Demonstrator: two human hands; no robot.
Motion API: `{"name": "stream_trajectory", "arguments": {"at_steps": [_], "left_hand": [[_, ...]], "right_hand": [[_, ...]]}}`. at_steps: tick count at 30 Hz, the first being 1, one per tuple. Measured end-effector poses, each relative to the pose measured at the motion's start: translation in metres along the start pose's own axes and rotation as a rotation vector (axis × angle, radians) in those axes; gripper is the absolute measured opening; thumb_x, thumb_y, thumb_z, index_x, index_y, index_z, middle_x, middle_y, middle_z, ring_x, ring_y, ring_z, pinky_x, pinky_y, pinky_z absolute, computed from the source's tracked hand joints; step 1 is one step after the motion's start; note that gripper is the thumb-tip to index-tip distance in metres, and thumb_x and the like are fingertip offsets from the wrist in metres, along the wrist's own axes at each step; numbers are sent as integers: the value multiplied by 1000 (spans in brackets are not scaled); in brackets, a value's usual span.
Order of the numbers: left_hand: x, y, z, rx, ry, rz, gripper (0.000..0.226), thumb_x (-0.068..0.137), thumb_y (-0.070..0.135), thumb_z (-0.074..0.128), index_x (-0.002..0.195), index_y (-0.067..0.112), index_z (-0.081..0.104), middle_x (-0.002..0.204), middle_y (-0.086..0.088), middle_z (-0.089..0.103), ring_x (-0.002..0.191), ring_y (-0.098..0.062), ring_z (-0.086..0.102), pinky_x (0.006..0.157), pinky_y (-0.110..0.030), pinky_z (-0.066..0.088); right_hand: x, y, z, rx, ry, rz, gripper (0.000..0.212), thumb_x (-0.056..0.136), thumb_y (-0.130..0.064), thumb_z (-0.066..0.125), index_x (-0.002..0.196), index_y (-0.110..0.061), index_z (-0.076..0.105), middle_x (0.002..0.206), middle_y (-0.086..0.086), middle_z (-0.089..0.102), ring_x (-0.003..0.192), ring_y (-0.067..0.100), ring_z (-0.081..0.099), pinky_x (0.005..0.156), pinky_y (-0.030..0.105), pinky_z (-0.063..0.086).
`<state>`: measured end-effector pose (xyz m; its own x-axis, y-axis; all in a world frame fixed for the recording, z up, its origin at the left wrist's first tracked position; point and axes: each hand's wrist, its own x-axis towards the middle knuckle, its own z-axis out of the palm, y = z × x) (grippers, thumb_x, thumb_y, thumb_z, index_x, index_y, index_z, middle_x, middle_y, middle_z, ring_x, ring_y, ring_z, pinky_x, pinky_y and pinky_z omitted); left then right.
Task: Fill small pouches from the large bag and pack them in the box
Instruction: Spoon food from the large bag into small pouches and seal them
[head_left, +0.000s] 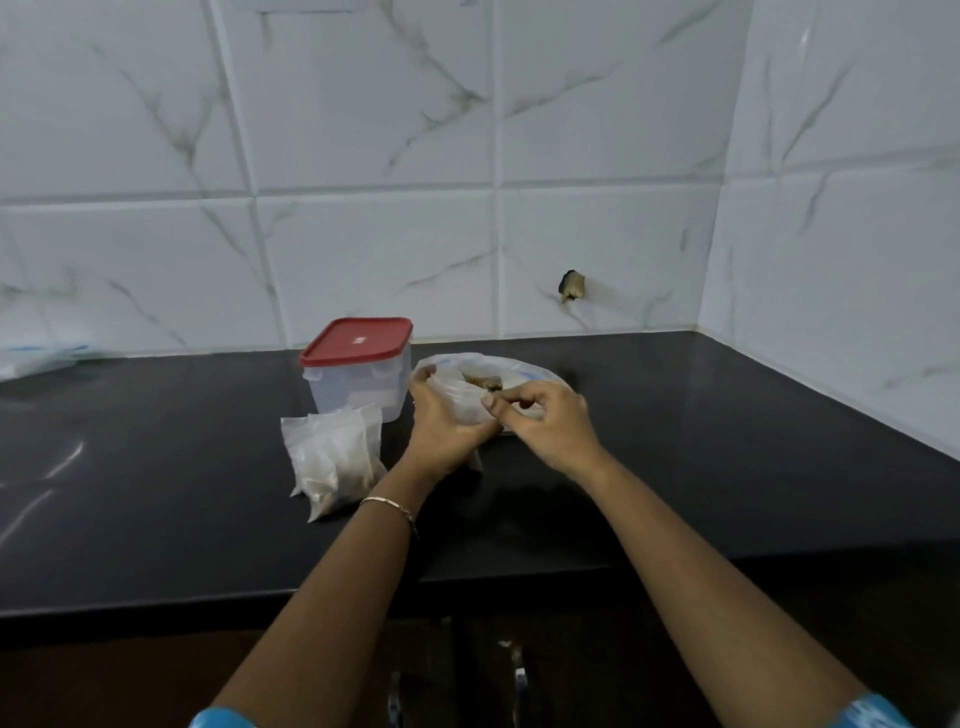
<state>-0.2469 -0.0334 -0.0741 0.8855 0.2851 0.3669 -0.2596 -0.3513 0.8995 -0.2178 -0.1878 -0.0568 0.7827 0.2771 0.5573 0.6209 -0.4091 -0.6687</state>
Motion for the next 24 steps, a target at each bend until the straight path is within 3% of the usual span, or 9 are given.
{"name": "stream_trajectory", "arguments": {"at_steps": [3, 6, 8, 11, 15, 20, 22, 24], "left_hand": [[-5, 2, -7, 3, -22, -13, 109, 51, 46, 91, 123, 48, 10, 133, -9, 46, 122, -19, 54, 99, -40, 50], [-13, 6, -17, -25, -113, -27, 95, 76, 7, 75, 132, 33, 3, 119, -17, 55, 98, -16, 66, 78, -26, 58], [-14, 5, -23, -36, -162, -68, 91, 83, -2, 67, 142, 21, 1, 108, -7, 59, 85, -9, 67, 65, -17, 55], [-11, 0, -31, -30, -199, -115, 93, 81, 5, 74, 147, 18, 9, 116, -1, 56, 101, -10, 62, 73, -19, 56], [-4, -8, -34, -53, -235, -159, 86, 73, 8, 81, 142, 22, 31, 126, -4, 59, 113, -18, 61, 91, -36, 55], [-2, -1, -36, -263, -150, -234, 50, 83, 23, 74, 125, 11, 52, 104, -10, 69, 93, -25, 69, 83, -42, 58], [-2, 3, -36, -294, -56, -232, 33, 93, 27, 61, 117, 6, 58, 83, -3, 66, 76, -18, 64, 73, -34, 55], [0, 2, -35, -241, -12, -182, 26, 97, 29, 55, 108, 6, 62, 73, -1, 59, 71, -16, 55, 71, -34, 50]], "right_hand": [[10, -1, 5, -1, 12, 9, 18, 80, -43, 74, 90, -28, 78, 93, -13, 75, 91, 1, 64, 94, 32, 47], [19, 2, 12, 38, 1, 19, 9, 81, -37, 75, 82, -28, 76, 87, -14, 74, 81, 1, 64, 90, 34, 50], [22, 3, 17, 150, 0, 40, 7, 81, -34, 75, 77, -29, 74, 83, -13, 73, 78, 1, 63, 87, 35, 52], [20, 3, 22, 301, 17, 56, 2, 82, -24, 75, 82, -22, 75, 82, -10, 72, 82, 4, 64, 83, 29, 53], [19, 6, 24, 371, 63, 50, 3, 84, -17, 74, 85, -14, 74, 83, -9, 71, 81, -2, 63, 80, 16, 47], [20, 7, 22, 401, 106, 82, 4, 87, -14, 71, 83, -12, 72, 80, -10, 69, 81, 1, 62, 83, 19, 49], [19, 8, 21, 402, 113, 84, 6, 87, -14, 70, 82, -11, 72, 80, -9, 68, 80, 2, 62, 82, 19, 49], [19, 8, 21, 406, 120, 79, 6, 86, -13, 70, 82, -9, 72, 80, -8, 69, 80, 3, 62, 82, 19, 49]]}}
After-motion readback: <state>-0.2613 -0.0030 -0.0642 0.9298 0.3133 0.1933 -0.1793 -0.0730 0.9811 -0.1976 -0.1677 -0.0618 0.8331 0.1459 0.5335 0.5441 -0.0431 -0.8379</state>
